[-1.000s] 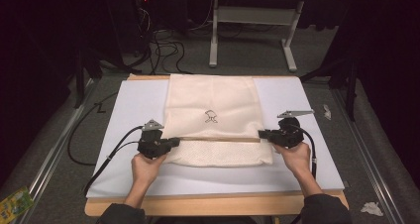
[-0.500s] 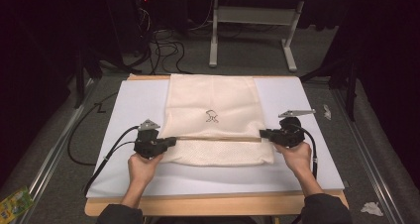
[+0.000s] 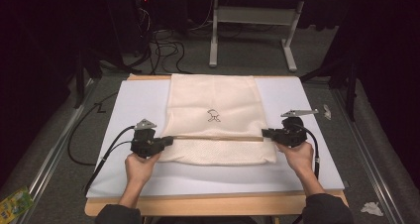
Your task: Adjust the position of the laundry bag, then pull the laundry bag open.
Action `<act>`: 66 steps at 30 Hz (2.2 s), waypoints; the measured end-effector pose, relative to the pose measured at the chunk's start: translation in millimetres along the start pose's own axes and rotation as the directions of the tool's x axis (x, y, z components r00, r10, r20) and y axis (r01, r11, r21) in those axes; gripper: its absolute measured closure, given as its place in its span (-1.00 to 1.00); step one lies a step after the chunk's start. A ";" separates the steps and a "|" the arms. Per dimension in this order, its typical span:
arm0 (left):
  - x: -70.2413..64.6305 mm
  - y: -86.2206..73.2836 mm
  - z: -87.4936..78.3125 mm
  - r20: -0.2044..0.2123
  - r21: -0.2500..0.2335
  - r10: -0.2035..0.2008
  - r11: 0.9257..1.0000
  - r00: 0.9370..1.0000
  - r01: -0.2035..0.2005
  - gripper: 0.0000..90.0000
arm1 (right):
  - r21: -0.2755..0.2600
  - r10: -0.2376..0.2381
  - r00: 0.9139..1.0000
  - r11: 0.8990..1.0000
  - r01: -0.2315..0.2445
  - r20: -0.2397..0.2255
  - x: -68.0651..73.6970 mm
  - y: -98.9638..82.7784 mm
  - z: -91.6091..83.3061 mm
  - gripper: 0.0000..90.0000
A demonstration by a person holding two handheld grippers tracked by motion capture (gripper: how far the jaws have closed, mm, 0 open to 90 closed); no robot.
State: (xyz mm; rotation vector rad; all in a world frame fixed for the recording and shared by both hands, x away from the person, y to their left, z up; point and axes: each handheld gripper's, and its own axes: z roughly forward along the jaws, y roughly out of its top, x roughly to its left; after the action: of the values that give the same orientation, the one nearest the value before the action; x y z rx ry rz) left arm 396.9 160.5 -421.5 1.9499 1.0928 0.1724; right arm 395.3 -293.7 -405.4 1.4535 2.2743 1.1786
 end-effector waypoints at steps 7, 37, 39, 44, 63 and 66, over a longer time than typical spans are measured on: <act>0.2 0.5 -2.9 0.003 0.002 -0.008 1.000 1.000 0.008 0.94 | 0.004 0.008 1.000 1.000 -0.008 -0.002 0.0 0.1 1.1 0.93; 3.8 0.5 -10.7 -0.012 0.002 -0.007 1.000 1.000 0.007 0.94 | 0.003 0.003 1.000 1.000 -0.003 -0.001 -0.5 1.5 0.6 0.93; 3.9 0.5 -10.9 -0.012 -0.001 -0.008 1.000 1.000 0.008 0.94 | 0.004 0.002 1.000 1.000 -0.002 0.000 -0.5 1.6 0.5 0.93; 4.8 0.4 -11.1 -0.012 -0.004 -0.009 1.000 1.000 0.009 0.94 | -0.004 0.000 1.000 1.000 0.000 -0.002 -0.8 1.7 1.2 0.93; 13.0 -1.3 -16.0 -0.022 -0.012 -0.023 1.000 0.999 0.023 0.94 | 0.000 -0.003 1.000 1.000 0.003 0.007 -3.1 2.4 1.4 0.93; 15.7 -1.6 -19.3 -0.032 -0.018 -0.029 0.999 0.999 0.028 0.94 | -0.004 0.003 1.000 1.000 -0.003 0.012 -4.8 2.6 0.5 0.93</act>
State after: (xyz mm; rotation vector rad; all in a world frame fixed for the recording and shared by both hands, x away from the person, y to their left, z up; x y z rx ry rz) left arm 395.9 184.6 -415.1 1.9211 1.1361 0.1979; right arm 399.7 -296.9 -405.0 1.4591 2.2614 1.1719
